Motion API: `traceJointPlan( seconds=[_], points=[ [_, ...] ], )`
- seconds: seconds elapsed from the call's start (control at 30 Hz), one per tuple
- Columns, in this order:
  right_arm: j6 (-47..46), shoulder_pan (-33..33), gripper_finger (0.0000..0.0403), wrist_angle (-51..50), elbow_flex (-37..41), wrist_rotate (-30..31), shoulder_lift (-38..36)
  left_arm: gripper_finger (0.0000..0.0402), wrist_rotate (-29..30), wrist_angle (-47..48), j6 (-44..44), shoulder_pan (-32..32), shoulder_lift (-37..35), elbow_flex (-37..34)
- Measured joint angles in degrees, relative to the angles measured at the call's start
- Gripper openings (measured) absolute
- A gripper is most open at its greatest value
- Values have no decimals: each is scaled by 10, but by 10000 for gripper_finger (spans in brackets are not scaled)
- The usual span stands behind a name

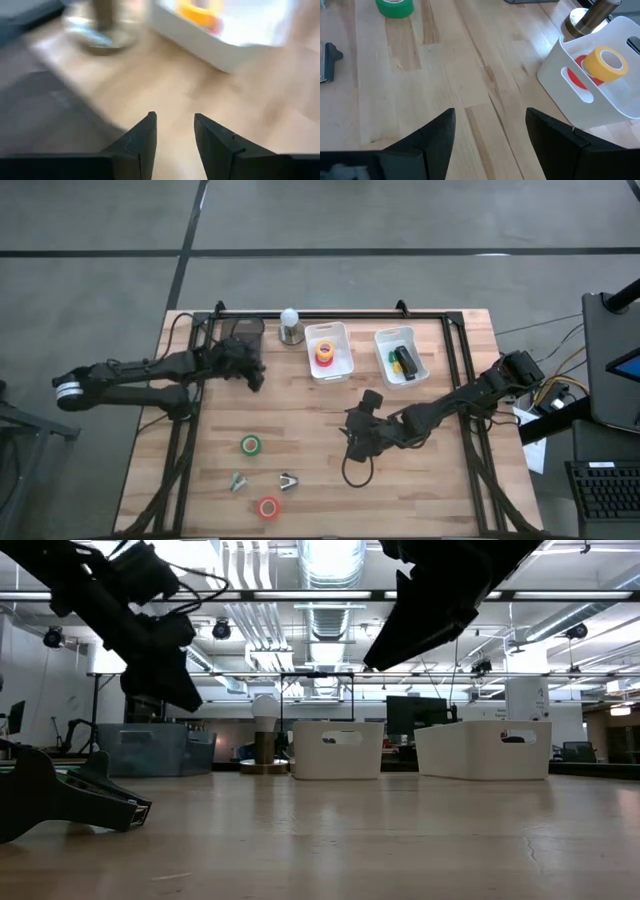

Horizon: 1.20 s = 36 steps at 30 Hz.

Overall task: Pick and place Stapler, Stapler remover, tape
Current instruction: Put the green masking tape into the left white bin

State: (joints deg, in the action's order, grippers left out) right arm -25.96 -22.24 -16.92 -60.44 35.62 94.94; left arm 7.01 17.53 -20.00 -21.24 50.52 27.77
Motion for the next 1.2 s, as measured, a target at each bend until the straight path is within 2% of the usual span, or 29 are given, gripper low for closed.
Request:
traceJointPlan(
  seconds=[0.13, 0.27, 0.37, 0.47, 0.53, 0.6, 0.7, 0.8, 0.87, 1.0, 1.2],
  points=[
    [-6, -1, 236, 0, 6, 0, 0, 135, -65, 6, 6, 78, -13, 0],
    [-9, -3, 231, 3, 11, 0, 0, 135, -89, 13, 0, 181, -17, 0],
    [-9, -5, 231, 5, 14, -1, 0, 135, -91, 34, -7, 266, -16, 0],
    [-1, -8, 228, 9, 17, -8, -1, 135, -78, 52, -54, 343, -16, 0],
    [3, -8, 214, 12, 20, -21, -1, 135, -54, 64, -83, 384, -16, 0],
    [8, -7, 184, 12, 21, -34, -1, 135, -27, 80, -105, 417, -16, 0],
    [34, 0, 111, 13, 25, -47, -1, 135, 4, 110, -149, 447, -16, 0],
    [64, 15, 29, 13, 30, -69, -3, 135, 8, 128, -180, 458, -16, 0],
    [78, 27, 18, 17, 40, -86, -12, 135, 9, 130, -191, 458, -14, 0],
    [115, 56, 9, 94, 86, -154, -57, 135, 9, 131, -194, 458, -5, 0],
    [153, 96, 8, 220, 210, -234, -185, 135, 12, 131, -190, 458, 13, 0]
  ],
)
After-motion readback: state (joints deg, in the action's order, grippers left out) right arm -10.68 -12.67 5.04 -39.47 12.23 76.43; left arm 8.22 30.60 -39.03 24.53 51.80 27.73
